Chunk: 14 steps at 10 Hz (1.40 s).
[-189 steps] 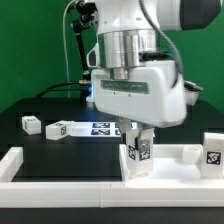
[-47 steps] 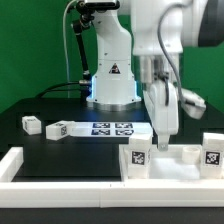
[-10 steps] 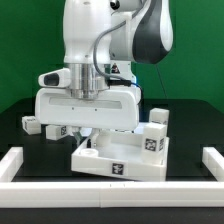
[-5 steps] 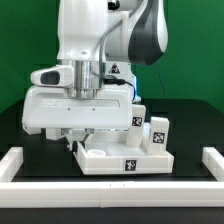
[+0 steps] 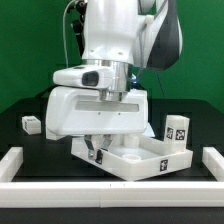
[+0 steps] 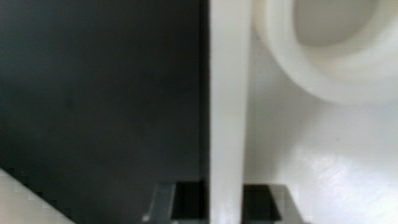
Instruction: Assemble square table
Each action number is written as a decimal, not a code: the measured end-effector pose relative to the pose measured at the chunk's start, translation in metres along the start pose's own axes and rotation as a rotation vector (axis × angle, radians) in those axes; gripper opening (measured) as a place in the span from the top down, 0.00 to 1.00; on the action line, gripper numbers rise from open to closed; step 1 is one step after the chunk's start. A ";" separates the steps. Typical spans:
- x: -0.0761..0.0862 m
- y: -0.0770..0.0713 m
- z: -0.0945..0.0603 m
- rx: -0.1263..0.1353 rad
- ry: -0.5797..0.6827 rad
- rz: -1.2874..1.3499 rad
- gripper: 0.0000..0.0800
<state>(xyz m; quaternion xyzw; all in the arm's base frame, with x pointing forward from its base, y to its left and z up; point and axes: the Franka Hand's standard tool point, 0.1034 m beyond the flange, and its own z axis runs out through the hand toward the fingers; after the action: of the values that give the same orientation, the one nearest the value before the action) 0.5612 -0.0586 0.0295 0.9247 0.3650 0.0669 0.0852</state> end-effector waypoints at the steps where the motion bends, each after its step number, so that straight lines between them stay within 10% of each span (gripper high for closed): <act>1: -0.001 0.001 0.000 -0.002 -0.001 -0.032 0.92; 3: 0.006 0.001 -0.001 -0.014 0.001 -0.173 0.92; 7: 0.071 -0.011 -0.008 -0.132 0.102 -0.492 0.90; 11: 0.071 -0.011 -0.008 -0.137 0.101 -0.527 0.90; 14: 0.119 -0.029 -0.009 -0.179 0.157 -0.618 0.89</act>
Offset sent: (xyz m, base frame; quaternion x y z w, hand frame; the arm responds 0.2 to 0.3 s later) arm 0.0338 0.0380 -0.0039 -0.0772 0.0158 -0.3116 0.9470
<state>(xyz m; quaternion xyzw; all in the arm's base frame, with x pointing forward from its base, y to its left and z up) 0.6265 0.0444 0.0395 0.7512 0.6262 0.1409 0.1542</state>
